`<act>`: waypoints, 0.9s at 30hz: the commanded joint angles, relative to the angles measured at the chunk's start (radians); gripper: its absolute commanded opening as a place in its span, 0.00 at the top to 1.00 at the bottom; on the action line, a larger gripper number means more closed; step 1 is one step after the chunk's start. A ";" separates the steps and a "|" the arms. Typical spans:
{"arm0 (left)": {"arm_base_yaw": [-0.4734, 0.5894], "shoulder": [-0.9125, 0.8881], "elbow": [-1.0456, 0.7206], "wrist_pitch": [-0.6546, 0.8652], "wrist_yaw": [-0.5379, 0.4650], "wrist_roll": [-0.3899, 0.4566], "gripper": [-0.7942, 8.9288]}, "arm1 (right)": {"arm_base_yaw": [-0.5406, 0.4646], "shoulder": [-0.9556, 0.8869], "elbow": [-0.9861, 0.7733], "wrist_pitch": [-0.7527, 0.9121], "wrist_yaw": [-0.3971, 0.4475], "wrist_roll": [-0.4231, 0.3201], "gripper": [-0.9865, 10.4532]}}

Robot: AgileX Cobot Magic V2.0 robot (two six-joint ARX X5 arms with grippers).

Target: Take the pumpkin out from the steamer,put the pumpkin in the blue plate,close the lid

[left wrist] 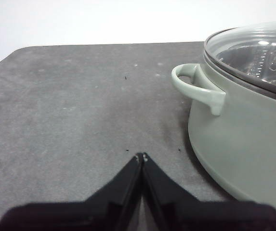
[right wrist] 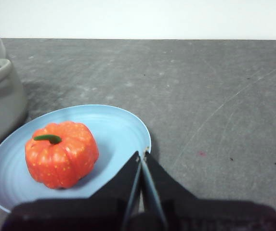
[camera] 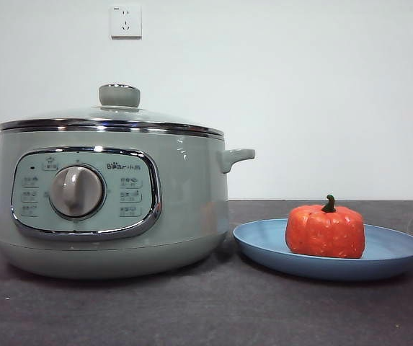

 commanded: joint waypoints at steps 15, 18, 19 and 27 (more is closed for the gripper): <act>0.003 -0.003 -0.012 -0.010 0.001 -0.006 0.92 | -0.017 -0.032 -0.014 -0.004 0.005 0.010 0.93; 0.003 -0.003 -0.011 -0.010 0.001 -0.006 0.92 | -0.017 -0.032 -0.014 -0.004 0.005 0.010 0.93; 0.003 -0.003 -0.012 -0.010 0.001 -0.006 0.92 | -0.017 -0.032 -0.014 -0.004 0.005 0.010 0.93; 0.003 -0.003 -0.011 -0.010 0.001 -0.006 0.92 | -0.017 -0.032 -0.014 -0.004 0.005 0.010 0.93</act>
